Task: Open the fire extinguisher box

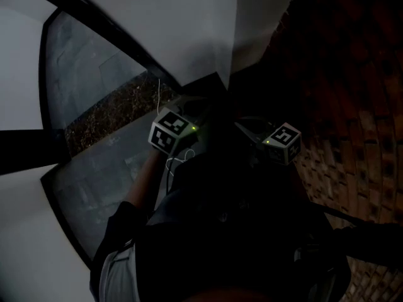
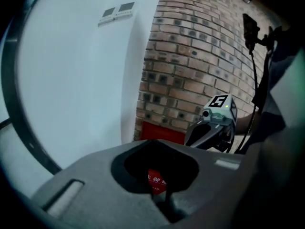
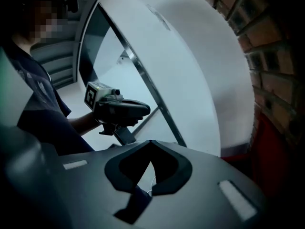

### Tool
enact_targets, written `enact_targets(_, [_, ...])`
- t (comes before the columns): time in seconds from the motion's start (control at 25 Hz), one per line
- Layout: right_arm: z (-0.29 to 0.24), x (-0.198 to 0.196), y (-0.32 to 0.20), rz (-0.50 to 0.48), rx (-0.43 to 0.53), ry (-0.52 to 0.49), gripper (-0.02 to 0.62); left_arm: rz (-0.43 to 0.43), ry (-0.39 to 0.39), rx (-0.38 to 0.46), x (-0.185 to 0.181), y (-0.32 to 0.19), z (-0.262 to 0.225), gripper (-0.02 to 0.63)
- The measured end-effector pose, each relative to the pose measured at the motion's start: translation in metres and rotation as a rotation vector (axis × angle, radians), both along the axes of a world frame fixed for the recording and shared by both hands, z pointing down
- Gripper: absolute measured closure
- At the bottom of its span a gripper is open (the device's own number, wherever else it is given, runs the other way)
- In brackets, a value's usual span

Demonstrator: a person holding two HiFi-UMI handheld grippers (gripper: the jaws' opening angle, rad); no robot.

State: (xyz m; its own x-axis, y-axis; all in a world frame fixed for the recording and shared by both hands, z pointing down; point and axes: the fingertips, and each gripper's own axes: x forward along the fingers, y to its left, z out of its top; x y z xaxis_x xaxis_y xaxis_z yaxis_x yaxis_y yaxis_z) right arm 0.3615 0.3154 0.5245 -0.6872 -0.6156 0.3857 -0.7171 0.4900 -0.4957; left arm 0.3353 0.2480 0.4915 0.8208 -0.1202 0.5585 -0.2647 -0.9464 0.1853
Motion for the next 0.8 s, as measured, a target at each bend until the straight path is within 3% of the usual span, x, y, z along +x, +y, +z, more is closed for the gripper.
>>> enact_targets(0.2, [0.005,-0.014,0.005,-0.166,-0.01,-0.033,0.594,-0.242,-0.026,-0.009,-0.044,0.003,0.007,0.604])
enact_targets(0.4, [0.001,-0.042,-0.001,-0.273,0.012,-0.07,0.594,-0.442,-0.053,0.002,-0.105,0.007,0.007,0.604])
enact_targets(0.6, [-0.023,-0.085,-0.011,-0.394,0.109,-0.021,0.594,-0.75,-0.017,0.074,-0.18,-0.01,-0.01,0.605])
enact_targets(0.68, [-0.038,-0.1,-0.019,-0.43,0.141,-0.026,0.594,-0.811,0.013,0.11,-0.202,-0.013,-0.018,0.606])
enact_targets(0.8, [-0.051,-0.123,-0.034,-0.436,0.153,-0.007,0.594,-0.829,0.025,0.145,-0.231,-0.017,-0.026,0.606])
